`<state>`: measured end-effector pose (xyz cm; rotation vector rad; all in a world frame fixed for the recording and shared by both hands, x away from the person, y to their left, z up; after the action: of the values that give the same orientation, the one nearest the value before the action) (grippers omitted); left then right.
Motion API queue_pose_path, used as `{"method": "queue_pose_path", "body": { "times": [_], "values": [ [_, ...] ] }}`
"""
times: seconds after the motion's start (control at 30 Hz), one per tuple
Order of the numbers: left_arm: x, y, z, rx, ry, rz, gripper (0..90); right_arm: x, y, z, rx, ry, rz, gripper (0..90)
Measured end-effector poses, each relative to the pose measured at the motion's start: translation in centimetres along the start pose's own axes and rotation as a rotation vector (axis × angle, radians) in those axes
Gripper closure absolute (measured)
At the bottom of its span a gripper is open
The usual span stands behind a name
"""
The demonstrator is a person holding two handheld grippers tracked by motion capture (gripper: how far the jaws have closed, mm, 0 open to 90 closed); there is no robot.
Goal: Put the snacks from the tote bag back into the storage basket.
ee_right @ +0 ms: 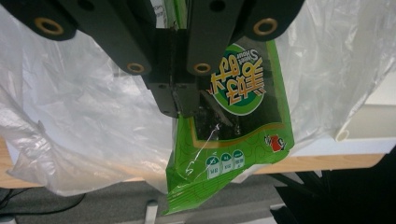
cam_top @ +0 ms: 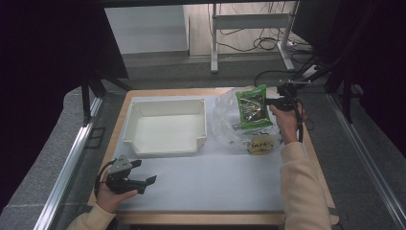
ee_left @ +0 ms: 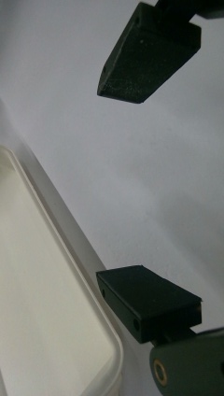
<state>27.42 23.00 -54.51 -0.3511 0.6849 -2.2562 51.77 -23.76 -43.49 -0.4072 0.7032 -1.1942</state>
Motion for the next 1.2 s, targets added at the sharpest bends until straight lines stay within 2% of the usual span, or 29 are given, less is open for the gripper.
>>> {"method": "queue_pose_path", "body": {
  "times": [0.13,0.63,1.2],
  "values": [
    [0.0,0.0,0.0,-0.002,0.001,0.000,11.4,0.0,-0.3,0.2,0.015,0.011,0.016,89.6],
    [0.2,0.1,0.0,-0.004,0.005,-0.002,11.4,-0.9,-1.7,0.8,0.059,-0.010,0.044,89.7],
    [0.2,0.1,0.0,-0.005,0.007,-0.001,11.5,-1.4,-2.5,1.0,0.095,-0.007,0.087,89.7]
  ]
}}
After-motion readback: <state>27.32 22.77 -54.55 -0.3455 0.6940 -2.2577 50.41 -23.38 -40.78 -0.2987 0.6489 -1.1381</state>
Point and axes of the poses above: each handheld gripper's, and its own axes: y roughly forward along the jaws, z roughly out of its top, x roughly to its right, the point moved 4 cm from there along y, roughly forward along the jaws, and after that the axes turned 5 degrees about y, right-handed, at the moved point
